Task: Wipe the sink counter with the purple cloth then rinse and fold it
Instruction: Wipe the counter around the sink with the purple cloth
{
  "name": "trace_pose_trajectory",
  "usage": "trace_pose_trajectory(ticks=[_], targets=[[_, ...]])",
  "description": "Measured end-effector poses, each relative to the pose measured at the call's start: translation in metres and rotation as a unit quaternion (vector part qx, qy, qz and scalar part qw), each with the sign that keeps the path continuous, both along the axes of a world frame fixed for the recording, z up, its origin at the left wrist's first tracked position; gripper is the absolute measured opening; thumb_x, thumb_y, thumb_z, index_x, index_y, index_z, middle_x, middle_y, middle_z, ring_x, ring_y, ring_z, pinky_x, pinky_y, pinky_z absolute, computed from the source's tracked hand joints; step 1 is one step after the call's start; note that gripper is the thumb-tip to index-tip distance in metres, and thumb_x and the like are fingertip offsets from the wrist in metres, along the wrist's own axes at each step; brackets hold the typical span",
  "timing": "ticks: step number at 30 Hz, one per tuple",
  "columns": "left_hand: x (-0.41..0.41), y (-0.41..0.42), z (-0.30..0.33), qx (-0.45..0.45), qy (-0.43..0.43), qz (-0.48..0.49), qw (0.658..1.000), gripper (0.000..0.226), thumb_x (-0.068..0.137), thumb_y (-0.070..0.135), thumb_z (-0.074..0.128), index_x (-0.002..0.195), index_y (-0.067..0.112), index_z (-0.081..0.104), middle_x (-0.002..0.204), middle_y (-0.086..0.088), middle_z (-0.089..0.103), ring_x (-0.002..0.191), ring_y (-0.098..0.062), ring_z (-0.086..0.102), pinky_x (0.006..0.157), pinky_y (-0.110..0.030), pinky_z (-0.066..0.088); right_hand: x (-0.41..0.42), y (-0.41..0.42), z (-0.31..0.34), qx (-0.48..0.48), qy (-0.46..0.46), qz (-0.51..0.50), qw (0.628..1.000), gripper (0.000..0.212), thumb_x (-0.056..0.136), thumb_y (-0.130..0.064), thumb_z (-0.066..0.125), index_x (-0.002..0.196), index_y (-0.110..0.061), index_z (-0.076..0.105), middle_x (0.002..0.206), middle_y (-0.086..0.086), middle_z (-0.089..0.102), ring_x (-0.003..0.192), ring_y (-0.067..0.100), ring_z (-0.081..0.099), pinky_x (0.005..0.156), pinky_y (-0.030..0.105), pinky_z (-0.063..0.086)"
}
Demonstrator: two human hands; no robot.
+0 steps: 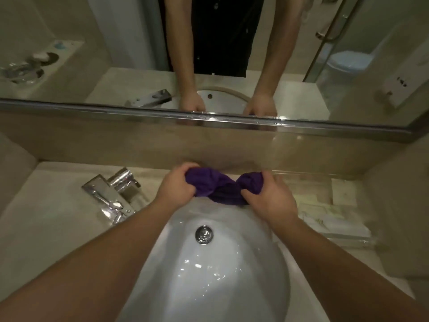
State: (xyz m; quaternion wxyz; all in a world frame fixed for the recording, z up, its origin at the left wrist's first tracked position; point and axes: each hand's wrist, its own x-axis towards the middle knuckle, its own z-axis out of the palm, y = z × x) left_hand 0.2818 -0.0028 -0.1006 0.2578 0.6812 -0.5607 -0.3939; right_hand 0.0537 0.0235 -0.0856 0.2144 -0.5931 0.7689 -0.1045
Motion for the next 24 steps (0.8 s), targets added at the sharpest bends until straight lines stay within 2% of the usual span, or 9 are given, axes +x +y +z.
trace_pose_trajectory(ticks=[2,4,8,10,13,16,20,22,24], targets=[[-0.004,-0.012,-0.002,0.033,-0.212,-0.102,0.971,0.081,0.065,0.029,0.069,0.142,0.039,0.045,0.152,-0.008,0.04,0.143,-0.03,0.035,0.116,-0.05,0.032,-0.001,-0.013,-0.005,0.019,0.104,0.055,0.993,0.092,0.084,-0.06,0.061,0.157,-0.028,0.015,0.159,0.012,0.027,0.142,0.035,0.031,0.107,0.046,0.039],[-0.014,-0.009,-0.015,0.051,-0.328,-0.145,0.932,0.09,0.079,0.044,0.067,0.155,0.036,0.02,0.165,-0.008,0.012,0.153,-0.028,0.006,0.121,-0.056,0.01,0.006,-0.016,-0.016,-0.014,0.188,0.111,0.976,0.087,0.088,-0.061,0.052,0.158,-0.026,0.012,0.164,0.014,0.017,0.15,0.036,0.014,0.116,0.054,0.025],[-0.043,0.015,-0.05,0.072,-0.367,-0.176,0.91,0.098,0.088,0.063,0.049,0.158,0.03,-0.011,0.167,-0.008,-0.016,0.153,-0.03,-0.018,0.119,-0.064,-0.003,0.022,-0.006,-0.049,0.004,0.215,0.163,0.963,0.074,0.097,-0.054,0.037,0.159,-0.018,0.02,0.166,0.019,0.013,0.154,0.041,0.002,0.121,0.061,0.004],[-0.049,0.016,-0.059,0.072,-0.356,-0.189,0.912,0.102,0.087,0.071,0.045,0.156,0.031,-0.019,0.166,-0.008,-0.021,0.152,-0.032,-0.023,0.119,-0.064,-0.005,0.028,0.004,-0.063,-0.014,0.183,0.148,0.972,0.075,0.096,-0.049,0.042,0.159,-0.012,0.026,0.165,0.025,0.014,0.152,0.045,0.011,0.122,0.059,0.015],[-0.048,0.007,-0.056,0.041,-0.321,-0.216,0.921,0.095,0.089,0.064,0.045,0.158,0.033,-0.013,0.168,-0.008,-0.013,0.153,-0.031,-0.018,0.123,-0.057,-0.002,0.031,0.01,-0.074,-0.115,0.107,0.063,0.986,0.077,0.083,-0.042,0.055,0.147,-0.001,0.044,0.156,0.03,0.033,0.143,0.047,0.033,0.114,0.057,0.033],[-0.046,0.004,-0.053,-0.017,-0.255,-0.229,0.939,0.085,0.092,0.053,0.05,0.159,0.036,0.001,0.169,-0.003,0.0,0.154,-0.025,-0.007,0.125,-0.049,0.009,0.033,0.009,-0.079,-0.198,0.034,-0.006,0.98,0.07,0.084,-0.032,0.056,0.142,0.006,0.047,0.154,0.03,0.035,0.141,0.043,0.035,0.116,0.052,0.031],[-0.043,0.014,-0.057,-0.087,-0.159,-0.092,0.979,0.082,0.087,0.048,0.06,0.157,0.031,0.02,0.165,0.001,0.01,0.149,-0.02,0.012,0.114,-0.038,0.031,0.039,0.014,-0.092,-0.263,-0.02,-0.016,0.964,0.057,0.088,-0.023,0.059,0.139,0.001,0.053,0.155,0.025,0.036,0.141,0.036,0.031,0.117,0.034,0.019],[-0.044,0.018,-0.061,-0.098,-0.238,-0.11,0.96,0.08,0.086,0.052,0.056,0.156,0.031,0.024,0.166,-0.004,0.007,0.151,-0.026,0.005,0.119,-0.048,0.023,0.043,0.017,-0.097,-0.227,-0.022,-0.038,0.973,0.065,0.089,-0.027,0.061,0.145,0.002,0.046,0.158,0.029,0.028,0.144,0.04,0.027,0.119,0.039,0.017],[-0.044,0.022,-0.068,-0.079,-0.307,-0.162,0.935,0.08,0.087,0.057,0.05,0.157,0.033,0.019,0.169,-0.005,0.002,0.154,-0.028,-0.009,0.121,-0.059,0.001,0.045,0.019,-0.102,-0.178,0.014,-0.05,0.983,0.077,0.089,-0.037,0.06,0.149,0.004,0.037,0.159,0.034,0.022,0.145,0.048,0.025,0.119,0.052,0.021]])
